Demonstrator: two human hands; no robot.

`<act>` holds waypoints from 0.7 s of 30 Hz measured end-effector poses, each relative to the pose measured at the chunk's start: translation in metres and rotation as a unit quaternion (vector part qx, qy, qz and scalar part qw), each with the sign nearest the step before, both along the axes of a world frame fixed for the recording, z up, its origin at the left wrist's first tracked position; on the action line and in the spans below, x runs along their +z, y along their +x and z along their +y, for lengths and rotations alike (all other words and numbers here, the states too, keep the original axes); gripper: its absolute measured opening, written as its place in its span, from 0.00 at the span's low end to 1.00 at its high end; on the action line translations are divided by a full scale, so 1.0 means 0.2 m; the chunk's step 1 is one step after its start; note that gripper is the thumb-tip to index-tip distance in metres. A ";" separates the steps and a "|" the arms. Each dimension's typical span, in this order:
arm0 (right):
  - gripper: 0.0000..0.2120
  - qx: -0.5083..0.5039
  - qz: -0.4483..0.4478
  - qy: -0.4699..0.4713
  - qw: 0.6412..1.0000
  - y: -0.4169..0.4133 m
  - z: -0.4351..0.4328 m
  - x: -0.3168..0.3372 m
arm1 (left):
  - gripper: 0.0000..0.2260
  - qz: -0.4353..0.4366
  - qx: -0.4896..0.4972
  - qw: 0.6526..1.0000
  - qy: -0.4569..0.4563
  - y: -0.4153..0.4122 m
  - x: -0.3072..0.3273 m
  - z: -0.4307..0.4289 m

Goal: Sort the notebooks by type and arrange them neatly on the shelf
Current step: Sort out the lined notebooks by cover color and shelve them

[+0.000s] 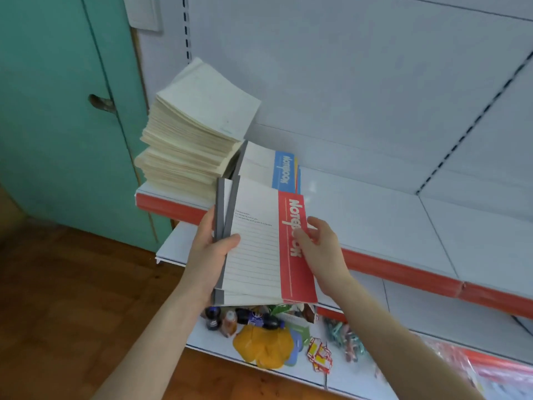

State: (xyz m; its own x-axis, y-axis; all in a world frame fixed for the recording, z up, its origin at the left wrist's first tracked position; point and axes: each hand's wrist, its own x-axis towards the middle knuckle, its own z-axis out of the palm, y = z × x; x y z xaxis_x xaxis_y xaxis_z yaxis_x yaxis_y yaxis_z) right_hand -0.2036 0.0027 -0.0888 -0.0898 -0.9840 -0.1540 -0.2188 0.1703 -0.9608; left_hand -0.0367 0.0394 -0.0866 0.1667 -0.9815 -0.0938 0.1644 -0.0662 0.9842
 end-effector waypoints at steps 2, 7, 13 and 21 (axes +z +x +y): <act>0.18 -0.045 0.005 -0.001 0.999 -0.10 0.01 0.00 | 0.22 -0.018 -0.027 0.999 -0.009 -0.09 0.00 -0.03; 0.14 -0.091 0.046 -0.041 0.994 -0.48 0.06 0.03 | 0.22 -0.034 -0.115 0.993 -0.017 -0.44 0.02 -0.07; 0.14 -0.144 0.091 -0.064 0.983 -1.16 0.16 0.09 | 0.22 -0.029 -0.215 0.976 -0.027 -1.11 0.05 -0.13; 0.14 -0.276 0.137 -0.058 0.950 -2.24 0.34 0.20 | 0.20 -0.024 -0.325 0.943 -0.063 -2.27 0.11 -0.13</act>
